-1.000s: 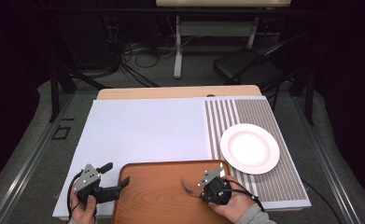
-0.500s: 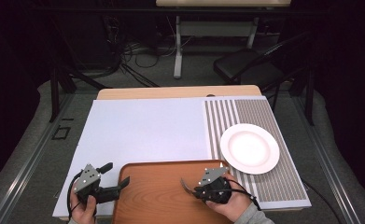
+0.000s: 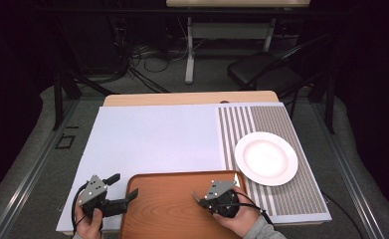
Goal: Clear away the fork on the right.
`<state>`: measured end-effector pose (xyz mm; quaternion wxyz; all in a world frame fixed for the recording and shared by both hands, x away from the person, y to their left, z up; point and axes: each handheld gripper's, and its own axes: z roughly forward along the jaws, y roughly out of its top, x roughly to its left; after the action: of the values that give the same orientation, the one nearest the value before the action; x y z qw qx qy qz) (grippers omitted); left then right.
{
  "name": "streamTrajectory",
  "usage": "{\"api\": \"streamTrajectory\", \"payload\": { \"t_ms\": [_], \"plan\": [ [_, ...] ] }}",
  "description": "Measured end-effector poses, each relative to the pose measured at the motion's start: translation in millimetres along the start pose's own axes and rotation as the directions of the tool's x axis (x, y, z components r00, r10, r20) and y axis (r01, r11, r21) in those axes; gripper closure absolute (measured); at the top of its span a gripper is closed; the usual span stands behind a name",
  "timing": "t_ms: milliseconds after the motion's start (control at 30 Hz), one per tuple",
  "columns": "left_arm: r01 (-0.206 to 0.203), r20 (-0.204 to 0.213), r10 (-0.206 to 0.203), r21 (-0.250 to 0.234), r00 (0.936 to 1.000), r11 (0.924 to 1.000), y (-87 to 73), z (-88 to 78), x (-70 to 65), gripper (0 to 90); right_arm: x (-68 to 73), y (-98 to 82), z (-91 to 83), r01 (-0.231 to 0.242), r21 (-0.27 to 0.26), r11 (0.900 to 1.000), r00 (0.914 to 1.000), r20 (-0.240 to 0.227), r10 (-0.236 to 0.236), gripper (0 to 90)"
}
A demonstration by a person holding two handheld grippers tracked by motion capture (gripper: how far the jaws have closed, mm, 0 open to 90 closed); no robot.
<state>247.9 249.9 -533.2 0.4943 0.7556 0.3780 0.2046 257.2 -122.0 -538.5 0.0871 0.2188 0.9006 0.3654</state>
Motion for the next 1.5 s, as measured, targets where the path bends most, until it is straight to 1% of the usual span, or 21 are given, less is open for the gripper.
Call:
{"api": "streamTrajectory", "payload": {
  "t_ms": [67,233,300,333,367,433,500,567,633,700,767,833,900,933,1033,1067,1100,1200,1333,1367,1500],
  "plan": [
    [0.001,0.000,-0.001,0.000,1.0000,1.0000,-0.1,0.1,0.0,15.7,0.8,-0.2,0.4,0.006,-0.005,1.000,1.0000,-0.001,-0.006,89.4],
    [-0.002,0.001,0.002,0.002,1.0000,1.0000,0.2,0.2,-0.2,15.7,6.0,-0.1,0.6,0.050,-0.004,0.999,0.9983,0.031,-0.050,89.5],
    [-0.001,0.000,0.001,0.001,1.0000,1.0000,0.1,0.0,0.0,15.7,9.3,0.1,0.9,0.077,-0.002,0.997,0.9959,0.049,-0.077,89.5],
    [0.000,0.000,0.000,0.000,1.0000,1.0000,0.1,0.0,0.0,15.7,11.9,0.2,1.3,0.101,0.002,0.995,0.9929,0.063,-0.101,89.4],
    [0.000,-0.001,0.000,0.000,1.0000,1.0000,0.0,-0.1,0.0,15.7,14.5,0.3,1.3,0.099,0.008,0.995,0.9925,0.071,-0.100,89.4],
    [-0.001,0.000,0.001,0.001,1.0000,1.0000,0.0,0.0,0.0,15.7,17.4,1.0,2.0,0.147,0.014,0.989,0.9858,0.080,-0.148,88.8],
    [0.000,0.001,0.000,0.000,1.0000,1.0000,0.1,0.0,-0.2,15.7,19.7,0.5,3.3,0.160,0.025,0.987,0.9829,0.088,-0.161,87.6],
    [-0.001,0.002,0.001,0.001,1.0000,1.0000,0.1,0.0,-0.2,15.7,22.8,-0.5,5.4,0.168,0.035,0.985,0.9818,0.084,-0.171,84.7],
    [-0.001,0.002,0.001,0.000,1.0000,1.0000,0.1,-0.1,-0.1,15.7,23.3,-0.3,6.1,0.162,0.036,0.986,0.9846,0.061,-0.164,82.2],
    [0.000,0.001,0.000,0.000,1.0000,1.0000,0.1,-0.1,0.0,15.7,22.6,-0.3,6.1,0.136,0.029,0.990,0.9902,0.031,-0.136,81.6],
    [0.001,0.002,-0.001,0.000,1.0000,1.0000,0.0,0.1,-0.1,15.7,20.7,-0.6,5.3,0.117,0.024,0.993,0.9931,0.000,-0.117,80.8],
    [0.001,0.002,-0.001,0.000,1.0000,1.0000,0.0,0.1,-0.1,15.7,18.1,-1.2,4.5,0.095,0.016,0.995,0.9952,-0.025,-0.094,82.8],
    [0.001,0.002,-0.001,0.000,1.0000,1.0000,0.0,0.1,-0.1,15.7,15.6,-2.2,3.2,0.062,0.026,0.998,0.9956,-0.072,-0.060,86.7],
    [0.002,0.002,-0.002,-0.001,1.0000,1.0000,-0.1,0.2,-0.3,15.7,14.4,-2.4,3.2,0.054,0.032,0.998,0.9952,-0.083,-0.052,88.7],
    [0.003,0.002,-0.003,0.000,1.0000,1.0000,-0.1,0.4,-0.3,15.7,11.4,-3.8,3.8,0.050,0.053,0.997,0.9945,-0.094,-0.045,90.0],
    [0.003,0.002,-0.003,0.001,1.0000,1.0000,-0.1,0.4,-0.3,15.7,10.7,-4.4,3.9,0.034,0.068,0.997,0.9947,-0.100,-0.027,90.0],
    [0.003,0.002,-0.003,0.001,1.0000,1.0000,-0.1,0.5,-0.3,15.7,9.4,-5.1,4.5,0.033,0.069,0.997,0.9942,-0.104,-0.026,90.0],
    [0.002,0.002,-0.002,0.003,1.0000,1.0000,-0.2,0.8,-0.3,15.7,4.8,-7.0,4.9,0.005,0.079,0.997,0.9935,-0.114,0.004,90.0],
    [0.004,0.003,-0.004,0.004,1.0000,1.0000,-0.3,0.9,-0.2,15.7,-1.5,-7.7,3.7,-0.016,0.082,0.997,0.9956,-0.091,0.024,90.0],
    [0.004,0.003,-0.004,0.004,1.0000,1.0000,-0.3,0.9,-0.2,15.7,-2.9,-8.2,3.0,-0.032,0.083,0.996,0.9955,-0.086,0.039,90.0],
    [0.006,0.002,-0.006,0.002,1.0000,1.0000,-0.3,0.7,-0.1,15.7,-12.8,-10.8,0.2,-0.062,0.081,0.995,0.9956,-0.065,0.068,90.0]
  ]
}}
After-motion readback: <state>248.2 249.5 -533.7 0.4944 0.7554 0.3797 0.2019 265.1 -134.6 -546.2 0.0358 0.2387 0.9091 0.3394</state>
